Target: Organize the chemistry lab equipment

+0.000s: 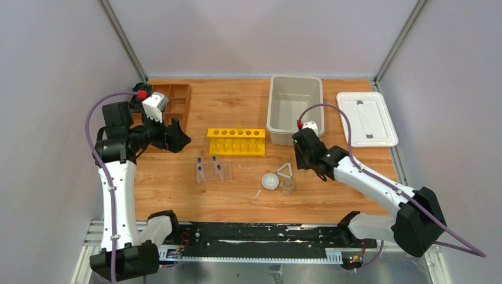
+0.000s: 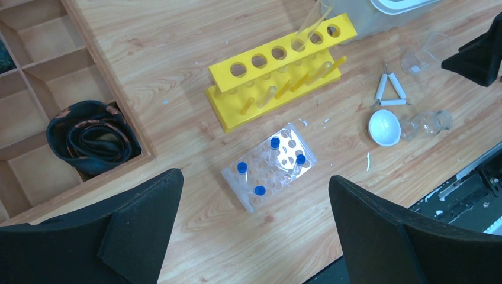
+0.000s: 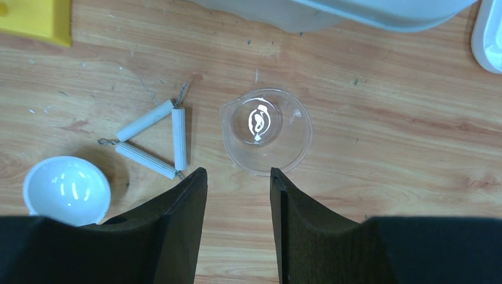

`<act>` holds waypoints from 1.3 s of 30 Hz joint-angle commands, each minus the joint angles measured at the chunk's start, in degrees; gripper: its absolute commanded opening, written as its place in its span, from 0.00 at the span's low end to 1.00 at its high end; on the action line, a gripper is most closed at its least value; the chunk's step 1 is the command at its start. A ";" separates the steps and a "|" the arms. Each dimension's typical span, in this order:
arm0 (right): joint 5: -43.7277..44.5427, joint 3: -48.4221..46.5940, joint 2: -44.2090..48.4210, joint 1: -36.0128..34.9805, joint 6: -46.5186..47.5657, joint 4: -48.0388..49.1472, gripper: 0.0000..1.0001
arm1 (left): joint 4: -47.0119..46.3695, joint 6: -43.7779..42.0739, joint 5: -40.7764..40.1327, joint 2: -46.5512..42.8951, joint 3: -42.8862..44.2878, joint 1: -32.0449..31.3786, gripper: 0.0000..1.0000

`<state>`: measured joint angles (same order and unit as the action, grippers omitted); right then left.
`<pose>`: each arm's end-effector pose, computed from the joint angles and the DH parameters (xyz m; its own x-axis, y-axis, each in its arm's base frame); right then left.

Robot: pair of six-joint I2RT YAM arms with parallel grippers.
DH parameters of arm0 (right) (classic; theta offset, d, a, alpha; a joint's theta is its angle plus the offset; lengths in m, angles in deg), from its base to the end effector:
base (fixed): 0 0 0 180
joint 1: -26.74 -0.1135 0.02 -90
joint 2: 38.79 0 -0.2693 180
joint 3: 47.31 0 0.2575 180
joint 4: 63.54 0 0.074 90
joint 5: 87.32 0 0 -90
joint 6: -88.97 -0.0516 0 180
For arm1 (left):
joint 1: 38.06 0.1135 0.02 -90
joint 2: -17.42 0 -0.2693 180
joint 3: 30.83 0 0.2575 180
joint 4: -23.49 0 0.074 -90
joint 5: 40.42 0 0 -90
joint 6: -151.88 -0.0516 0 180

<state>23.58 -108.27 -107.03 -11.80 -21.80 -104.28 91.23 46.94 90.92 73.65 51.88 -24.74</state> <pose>0.2127 0.1459 0.2401 -0.6839 -0.1212 -0.7194 -0.1635 0.9865 -0.0108 0.1884 0.0096 0.3778 -0.5401 0.0710 -0.8386 0.4652 0.8556 -0.2271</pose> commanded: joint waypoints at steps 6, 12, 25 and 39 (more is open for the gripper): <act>-1.27 3.51 -4.78 2.20 2.15 7.27 0.45 | -0.47 0.43 0.93 -1.08 0.75 0.19 1.00; -0.80 2.50 -8.02 2.59 3.33 9.69 0.41 | -0.47 0.44 0.76 -1.38 1.42 0.17 1.00; -3.20 -0.61 -8.93 2.84 3.85 6.30 0.28 | -0.47 -0.22 0.58 -1.88 0.73 0.16 1.00; -3.75 -1.16 -5.63 2.80 1.31 1.16 0.00 | -0.45 -0.29 0.92 -1.85 1.32 0.27 1.00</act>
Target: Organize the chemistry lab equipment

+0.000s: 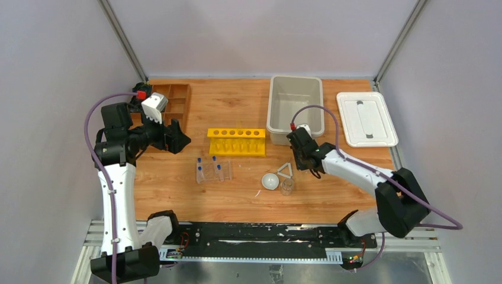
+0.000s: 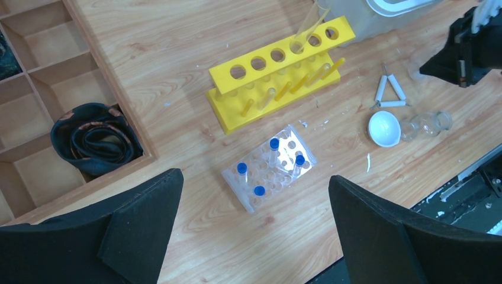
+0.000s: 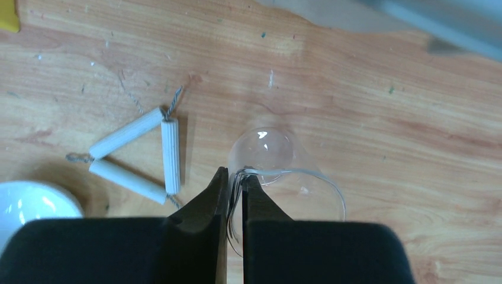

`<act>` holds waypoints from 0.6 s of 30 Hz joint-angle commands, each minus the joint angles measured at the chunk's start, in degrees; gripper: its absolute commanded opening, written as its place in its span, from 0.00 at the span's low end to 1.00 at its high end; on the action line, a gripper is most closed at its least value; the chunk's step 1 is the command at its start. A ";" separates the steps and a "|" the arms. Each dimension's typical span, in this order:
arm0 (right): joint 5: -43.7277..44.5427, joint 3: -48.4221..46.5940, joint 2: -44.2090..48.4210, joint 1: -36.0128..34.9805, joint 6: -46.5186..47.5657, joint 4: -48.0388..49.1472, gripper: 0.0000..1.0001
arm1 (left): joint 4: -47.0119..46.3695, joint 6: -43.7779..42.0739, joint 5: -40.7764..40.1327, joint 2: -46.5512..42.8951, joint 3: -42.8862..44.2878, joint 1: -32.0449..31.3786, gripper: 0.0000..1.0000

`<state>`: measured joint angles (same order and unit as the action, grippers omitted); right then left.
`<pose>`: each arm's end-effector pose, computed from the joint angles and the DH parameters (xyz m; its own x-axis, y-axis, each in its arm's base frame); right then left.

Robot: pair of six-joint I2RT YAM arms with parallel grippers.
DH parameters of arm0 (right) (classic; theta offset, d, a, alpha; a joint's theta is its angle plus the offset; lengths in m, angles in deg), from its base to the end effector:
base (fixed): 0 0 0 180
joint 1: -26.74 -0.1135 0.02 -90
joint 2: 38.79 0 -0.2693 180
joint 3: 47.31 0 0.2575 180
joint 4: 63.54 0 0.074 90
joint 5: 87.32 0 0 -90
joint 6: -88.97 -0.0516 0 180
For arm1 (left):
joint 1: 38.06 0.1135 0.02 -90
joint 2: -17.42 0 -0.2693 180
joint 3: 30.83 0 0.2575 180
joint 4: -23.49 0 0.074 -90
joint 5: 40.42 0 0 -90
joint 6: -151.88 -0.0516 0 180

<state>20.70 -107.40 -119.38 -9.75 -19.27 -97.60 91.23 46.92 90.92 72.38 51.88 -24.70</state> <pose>0.2415 0.1587 0.1887 -0.7540 -0.1875 -0.6296 -0.1951 0.9791 -0.0579 0.1827 0.0083 0.3814 -0.5218 0.0753 -0.8498 0.4695 0.8570 -0.2123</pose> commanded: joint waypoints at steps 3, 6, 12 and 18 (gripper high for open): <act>-3.48 -8.07 13.85 0.67 -1.09 -10.56 0.00 | -0.49 -0.16 1.26 -0.66 1.62 0.26 1.00; -5.41 -15.78 18.07 0.74 -0.36 -13.41 0.00 | -0.56 -0.25 1.61 -0.54 1.97 0.19 1.00; -4.71 -36.12 6.20 1.63 5.05 -19.15 0.00 | -0.48 -0.13 2.24 0.49 2.14 0.23 1.00; -5.00 -53.50 -15.59 5.73 9.97 -19.54 0.00 | -0.53 -1.28 1.21 0.61 1.82 0.25 1.00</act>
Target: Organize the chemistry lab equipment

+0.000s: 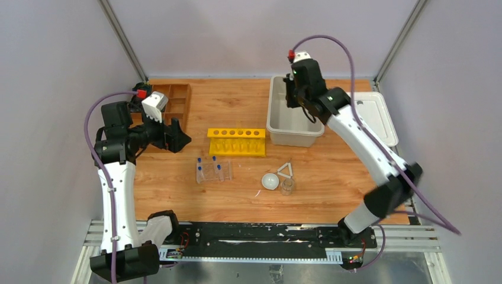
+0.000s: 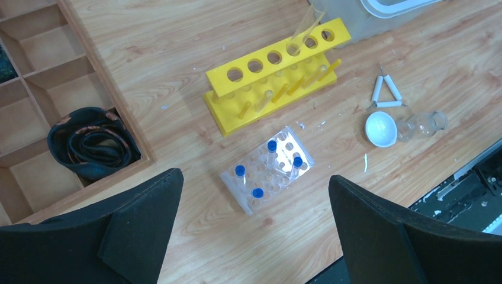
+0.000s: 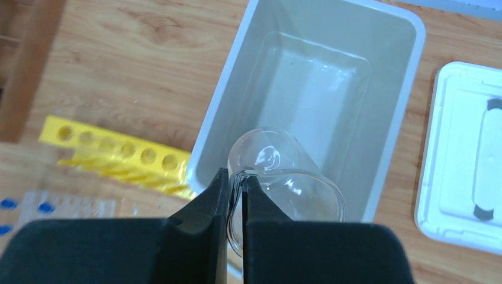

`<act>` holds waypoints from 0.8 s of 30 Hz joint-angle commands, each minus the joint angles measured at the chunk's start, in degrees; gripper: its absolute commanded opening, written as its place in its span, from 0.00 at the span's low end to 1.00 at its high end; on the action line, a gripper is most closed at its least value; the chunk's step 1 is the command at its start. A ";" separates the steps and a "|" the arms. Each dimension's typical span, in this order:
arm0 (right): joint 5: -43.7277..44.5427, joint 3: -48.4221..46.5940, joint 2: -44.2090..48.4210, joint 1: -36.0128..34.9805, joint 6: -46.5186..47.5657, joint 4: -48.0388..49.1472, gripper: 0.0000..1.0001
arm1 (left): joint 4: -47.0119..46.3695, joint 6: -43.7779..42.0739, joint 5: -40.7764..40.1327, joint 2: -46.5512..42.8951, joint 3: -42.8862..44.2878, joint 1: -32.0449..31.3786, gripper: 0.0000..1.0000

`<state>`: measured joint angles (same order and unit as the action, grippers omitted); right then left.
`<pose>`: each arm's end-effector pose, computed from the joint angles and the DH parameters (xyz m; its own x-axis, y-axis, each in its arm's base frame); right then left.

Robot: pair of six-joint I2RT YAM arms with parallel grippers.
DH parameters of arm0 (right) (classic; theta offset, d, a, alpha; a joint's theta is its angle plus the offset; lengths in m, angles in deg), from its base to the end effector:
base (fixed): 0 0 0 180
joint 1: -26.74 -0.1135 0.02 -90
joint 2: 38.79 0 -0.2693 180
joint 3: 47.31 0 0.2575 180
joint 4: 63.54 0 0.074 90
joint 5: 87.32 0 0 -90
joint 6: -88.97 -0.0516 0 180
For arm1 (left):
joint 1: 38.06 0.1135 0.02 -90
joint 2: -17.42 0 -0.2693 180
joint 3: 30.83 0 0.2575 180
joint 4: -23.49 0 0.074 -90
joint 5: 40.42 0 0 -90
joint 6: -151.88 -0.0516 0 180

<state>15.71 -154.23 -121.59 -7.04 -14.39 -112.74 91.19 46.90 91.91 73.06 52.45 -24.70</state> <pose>0.2839 0.1759 0.4332 -0.4287 -0.0160 -0.9033 -0.2805 0.9528 0.1163 0.1851 0.0082 0.3831 -0.5194 0.0730 -0.8514 0.4812 0.8483 -0.2208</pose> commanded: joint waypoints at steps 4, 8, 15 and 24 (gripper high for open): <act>0.63 -17.64 -27.29 5.42 7.99 -4.44 0.00 | -0.51 -2.33 1.73 -0.06 0.28 0.19 1.00; -0.03 -27.14 -38.81 7.05 9.23 -4.72 0.00 | -0.52 -2.99 3.80 0.51 -0.20 0.21 1.00; -1.91 -31.54 -48.29 10.11 9.27 -2.07 0.00 | -0.51 -5.01 4.52 -0.75 -1.93 0.20 1.00; -7.20 -31.40 -54.01 11.46 7.47 0.73 0.00 | -0.51 -4.76 4.62 -0.46 -1.91 0.25 1.00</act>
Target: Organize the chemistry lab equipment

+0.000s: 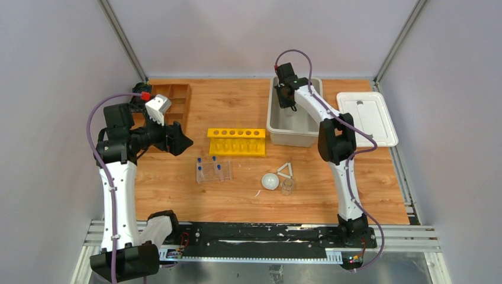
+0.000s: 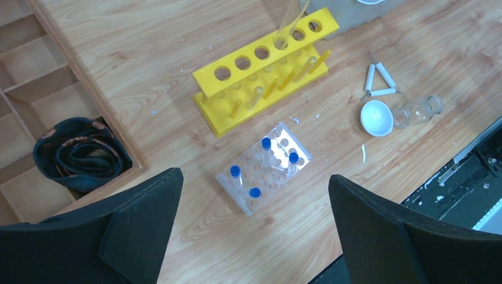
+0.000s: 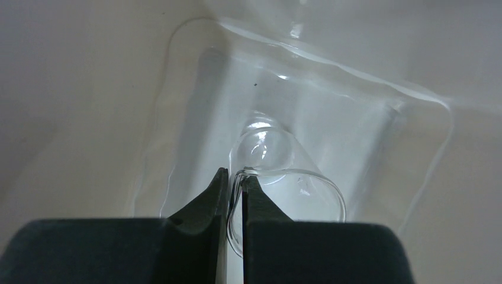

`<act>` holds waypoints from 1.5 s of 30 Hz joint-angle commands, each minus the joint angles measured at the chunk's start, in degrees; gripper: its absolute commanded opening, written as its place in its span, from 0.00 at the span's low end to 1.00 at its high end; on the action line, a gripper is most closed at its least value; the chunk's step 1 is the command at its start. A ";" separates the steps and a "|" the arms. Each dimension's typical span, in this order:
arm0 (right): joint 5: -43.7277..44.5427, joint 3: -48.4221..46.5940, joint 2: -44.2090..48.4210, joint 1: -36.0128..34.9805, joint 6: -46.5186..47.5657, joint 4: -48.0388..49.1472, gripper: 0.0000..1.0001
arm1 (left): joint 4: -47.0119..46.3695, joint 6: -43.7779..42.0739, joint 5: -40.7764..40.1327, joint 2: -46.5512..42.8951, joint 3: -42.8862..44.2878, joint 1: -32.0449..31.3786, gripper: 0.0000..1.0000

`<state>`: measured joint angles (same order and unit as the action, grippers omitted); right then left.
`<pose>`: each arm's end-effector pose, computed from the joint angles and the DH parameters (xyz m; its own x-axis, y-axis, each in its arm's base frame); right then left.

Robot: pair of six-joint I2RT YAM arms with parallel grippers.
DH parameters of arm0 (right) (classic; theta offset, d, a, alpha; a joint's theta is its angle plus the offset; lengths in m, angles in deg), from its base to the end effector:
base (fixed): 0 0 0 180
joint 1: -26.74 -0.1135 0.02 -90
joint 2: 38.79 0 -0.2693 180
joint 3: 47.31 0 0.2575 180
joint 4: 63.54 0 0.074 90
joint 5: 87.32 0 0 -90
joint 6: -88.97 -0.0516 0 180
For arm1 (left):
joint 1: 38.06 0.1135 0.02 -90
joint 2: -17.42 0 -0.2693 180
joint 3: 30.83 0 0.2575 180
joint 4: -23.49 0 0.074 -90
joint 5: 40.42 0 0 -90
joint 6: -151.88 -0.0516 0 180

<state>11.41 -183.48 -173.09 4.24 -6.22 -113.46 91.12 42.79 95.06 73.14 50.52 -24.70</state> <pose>0.5102 0.2029 0.2217 -0.7100 -0.1973 -0.6760 -0.2212 0.9738 -0.0519 0.1859 0.0063 0.3737 -0.4996 0.1170 -0.8583 0.5470 0.8109 -0.2078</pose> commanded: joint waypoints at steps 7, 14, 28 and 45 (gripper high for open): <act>-5.14 -1.82 -2.53 0.18 -0.12 3.56 0.12 | -0.44 -0.26 1.78 -0.64 -0.03 0.17 1.00; -7.28 0.54 5.06 0.19 0.25 6.06 0.37 | -0.45 -0.10 3.09 -1.21 -0.61 0.25 1.00; -5.94 30.89 38.83 -3.70 -7.77 7.94 0.32 | 0.98 -0.07 2.51 -3.15 0.18 0.25 1.00; -3.45 77.02 60.37 -11.83 -18.67 18.23 0.29 | 1.65 -0.12 3.08 -4.28 0.87 0.20 0.99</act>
<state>6.38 -108.14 -110.86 -6.27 -22.18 -100.37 92.76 42.79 96.96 69.93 50.33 -24.70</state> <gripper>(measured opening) 0.297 0.995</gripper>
